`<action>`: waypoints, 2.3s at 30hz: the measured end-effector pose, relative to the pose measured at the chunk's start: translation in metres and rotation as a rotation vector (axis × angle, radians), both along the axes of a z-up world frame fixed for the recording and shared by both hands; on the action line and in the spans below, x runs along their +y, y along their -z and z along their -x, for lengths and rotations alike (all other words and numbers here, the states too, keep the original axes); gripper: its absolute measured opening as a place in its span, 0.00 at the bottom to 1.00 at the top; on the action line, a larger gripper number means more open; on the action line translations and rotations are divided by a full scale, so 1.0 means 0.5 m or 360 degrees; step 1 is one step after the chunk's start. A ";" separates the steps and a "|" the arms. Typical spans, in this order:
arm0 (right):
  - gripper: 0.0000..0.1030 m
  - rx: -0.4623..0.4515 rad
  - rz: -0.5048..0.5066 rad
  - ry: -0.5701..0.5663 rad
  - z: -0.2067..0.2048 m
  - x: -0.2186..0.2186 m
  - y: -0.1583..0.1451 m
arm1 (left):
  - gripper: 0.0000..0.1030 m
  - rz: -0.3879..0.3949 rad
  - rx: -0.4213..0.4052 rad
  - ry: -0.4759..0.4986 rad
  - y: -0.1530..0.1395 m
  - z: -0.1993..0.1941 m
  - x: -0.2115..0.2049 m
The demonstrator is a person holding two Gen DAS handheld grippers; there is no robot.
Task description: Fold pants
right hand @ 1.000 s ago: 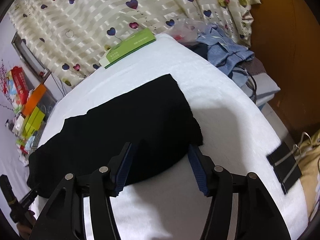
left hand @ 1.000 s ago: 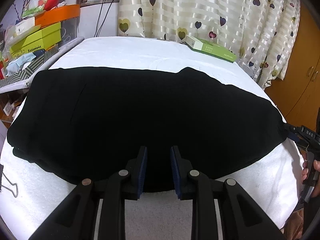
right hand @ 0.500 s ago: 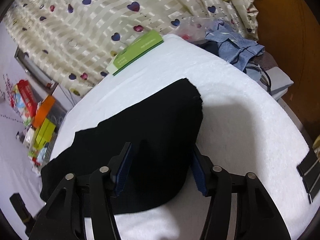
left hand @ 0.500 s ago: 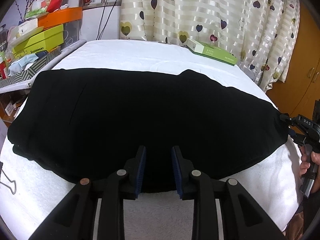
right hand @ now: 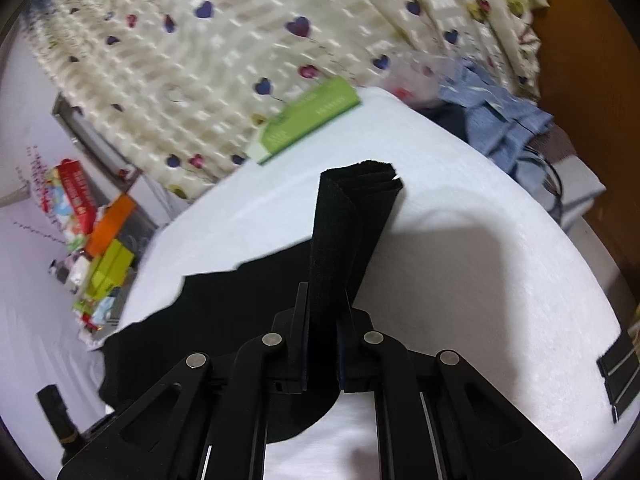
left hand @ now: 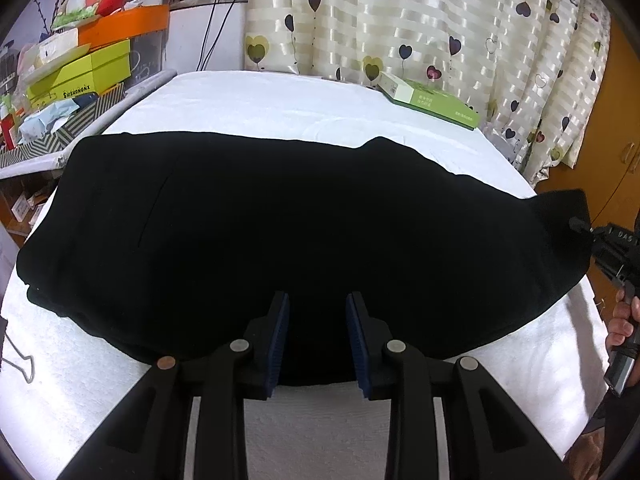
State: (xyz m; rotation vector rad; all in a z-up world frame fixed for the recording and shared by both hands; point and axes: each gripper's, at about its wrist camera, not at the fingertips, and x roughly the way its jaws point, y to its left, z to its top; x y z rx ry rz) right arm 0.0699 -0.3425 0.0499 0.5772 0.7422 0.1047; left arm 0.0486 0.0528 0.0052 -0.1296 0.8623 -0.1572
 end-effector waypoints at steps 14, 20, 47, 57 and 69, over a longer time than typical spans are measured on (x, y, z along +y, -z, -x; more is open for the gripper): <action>0.09 -0.0203 0.0079 -0.0421 -0.033 0.185 -0.115 | 0.31 0.0027 -0.0012 -0.0055 -0.010 0.012 0.028; 0.09 -0.0201 0.0108 -0.0647 -0.046 0.301 -0.112 | 0.31 0.0058 -0.0028 -0.0118 -0.015 0.021 0.061; 0.46 0.0112 0.0193 -0.0934 -0.043 0.385 0.023 | 0.31 0.0120 -0.0076 -0.0238 -0.028 0.033 0.137; 0.40 0.0141 0.0431 -0.1200 -0.171 0.523 0.041 | 0.31 0.0143 -0.0066 -0.0162 -0.030 0.038 0.106; 0.40 -0.0048 0.0278 -0.0992 -0.174 0.429 -0.014 | 0.31 0.0175 -0.0063 -0.0110 -0.034 0.019 0.090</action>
